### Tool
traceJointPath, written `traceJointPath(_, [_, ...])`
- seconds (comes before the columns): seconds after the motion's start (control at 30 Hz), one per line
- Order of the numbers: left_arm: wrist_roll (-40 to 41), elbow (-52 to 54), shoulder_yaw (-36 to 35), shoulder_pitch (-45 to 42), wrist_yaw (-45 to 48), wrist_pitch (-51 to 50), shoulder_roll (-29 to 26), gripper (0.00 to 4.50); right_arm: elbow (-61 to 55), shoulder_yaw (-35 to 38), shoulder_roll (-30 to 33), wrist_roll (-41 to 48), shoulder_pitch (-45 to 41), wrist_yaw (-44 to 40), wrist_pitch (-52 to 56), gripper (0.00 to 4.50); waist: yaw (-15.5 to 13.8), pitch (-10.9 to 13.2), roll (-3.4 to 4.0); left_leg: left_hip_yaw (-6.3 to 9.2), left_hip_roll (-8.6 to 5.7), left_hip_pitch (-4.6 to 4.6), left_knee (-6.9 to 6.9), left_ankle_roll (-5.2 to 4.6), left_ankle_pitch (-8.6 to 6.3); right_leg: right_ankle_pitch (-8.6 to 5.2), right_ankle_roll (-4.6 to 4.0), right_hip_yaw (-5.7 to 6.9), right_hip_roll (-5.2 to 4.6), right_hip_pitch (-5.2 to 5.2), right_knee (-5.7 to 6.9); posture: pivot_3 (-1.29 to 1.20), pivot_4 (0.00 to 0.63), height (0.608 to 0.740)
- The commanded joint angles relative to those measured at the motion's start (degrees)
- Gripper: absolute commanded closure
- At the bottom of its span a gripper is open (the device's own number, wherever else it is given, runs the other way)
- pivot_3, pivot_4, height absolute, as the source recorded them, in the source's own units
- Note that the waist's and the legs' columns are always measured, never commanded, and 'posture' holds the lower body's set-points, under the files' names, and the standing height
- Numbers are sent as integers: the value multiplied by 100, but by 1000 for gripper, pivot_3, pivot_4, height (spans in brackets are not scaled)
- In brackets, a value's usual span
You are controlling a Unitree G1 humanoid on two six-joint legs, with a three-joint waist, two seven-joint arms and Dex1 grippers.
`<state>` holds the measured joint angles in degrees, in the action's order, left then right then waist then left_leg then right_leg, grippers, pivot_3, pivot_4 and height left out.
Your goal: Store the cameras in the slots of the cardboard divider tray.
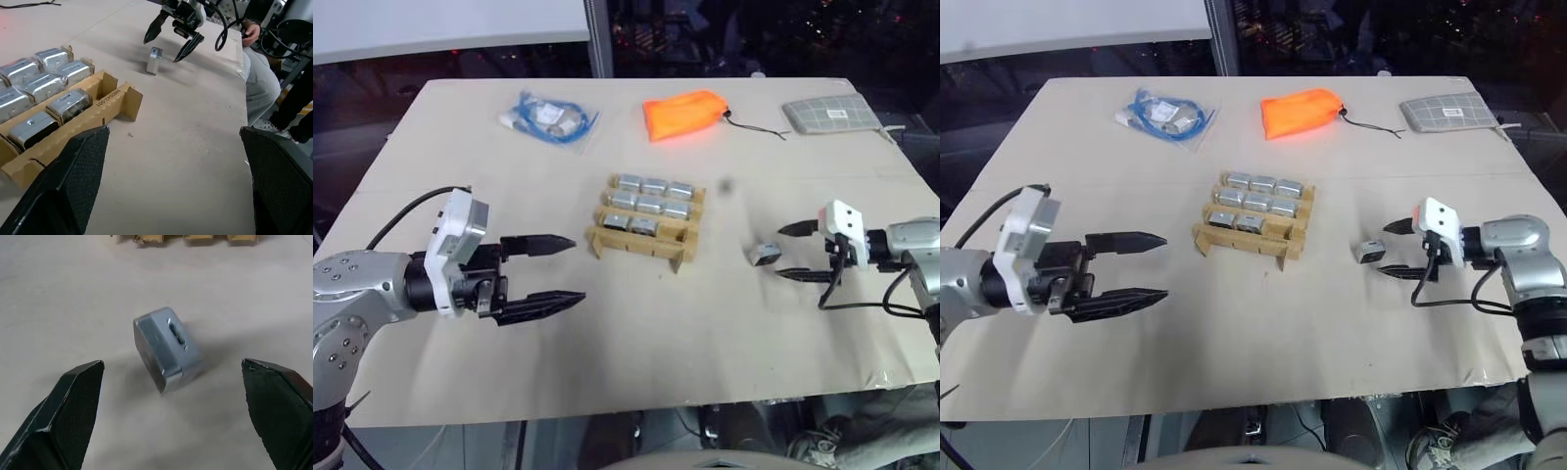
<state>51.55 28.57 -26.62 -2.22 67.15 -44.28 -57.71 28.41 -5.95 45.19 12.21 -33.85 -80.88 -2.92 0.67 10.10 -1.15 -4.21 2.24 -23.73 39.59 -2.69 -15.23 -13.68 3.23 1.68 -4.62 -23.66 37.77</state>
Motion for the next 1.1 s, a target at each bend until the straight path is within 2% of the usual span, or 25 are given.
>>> traceJointPath(0.03, [119, 144, -168, -17, 11, 61, -102, 59, 222, -25, -37, -110, -244, -149, -243, 0, 0, 0, 0, 0, 0, 0, 0, 0, 0, 0, 0, 0, 0, 0, -1, 0, 150, 740])
traceJointPath(0.17, [145, 161, -211, 42, 57, 62, -160, 59, 417, -47, -107, -170, -343, -240, -351, 0, -4, 1, 1, 0, -1, -1, -3, 0, 0, 0, 0, 1, -1, 0, -4, 0, 150, 740])
traceJointPath(0.23, [135, 160, -208, 36, 99, 91, -189, 0, 485, -40, -143, -185, -378, -275, -398, 541, 1, 1, 1, -1, -1, -1, -4, 0, 0, 0, 0, 1, -1, 0, -5, 0, 150, 740])
traceJointPath(0.3, [169, 139, -183, -17, 139, 120, -194, 0, 548, -27, -174, -201, -421, -288, -432, 1450, 6, 1, 2, -2, -1, 0, -4, 1, 0, 0, 0, 0, -1, 0, -4, 0, 150, 740])
traceJointPath(0.33, [183, 135, -167, -35, 155, 122, -204, 0, 578, -17, -189, -206, -443, -291, -446, 1733, 7, 1, 2, -2, -1, 0, -5, 1, 0, 0, 0, 0, -1, 0, -4, 0, 150, 740])
traceJointPath(0.47, [101, 95, -89, -51, 205, 161, -247, 0, 633, 12, -216, -199, -456, -337, -462, 3746, 5, 2, 3, -2, 0, 0, -6, 2, 1, 0, 0, 0, -1, -1, -4, 0, 150, 740])
traceJointPath(0.5, [78, 83, -70, -48, 220, 178, -257, 0, 633, 14, -216, -199, -449, -345, -467, 3959, 4, 2, 3, -1, 0, 0, -6, 2, 1, 0, 0, 1, -1, -1, -5, 0, 150, 740])
traceJointPath(0.77, [-2, -6, -56, -22, 286, 261, -287, 0, 177, 142, -259, 68, -517, -333, -61, 3958, 7, 3, 4, -1, 0, 0, -7, 2, 1, 0, 0, 1, -1, -1, -5, 0, 150, 740])
traceJointPath(0.9, [-83, -42, -31, -15, 306, 318, -287, 0, -614, 220, -412, 412, -628, -105, 732, 3958, 14, 5, 8, -2, 1, 0, -8, 3, 2, 0, 0, 0, -1, -3, -4, 0, 150, 740])
traceJointPath(1.1, [-183, -110, -41, 9, 356, 399, -310, 0, -1996, 187, -853, 834, -805, 737, 2216, 3958, 1, 5, 8, 0, 3, -1, -14, 7, 3, 0, -1, 2, 0, -5, -4, 0, 150, 740])
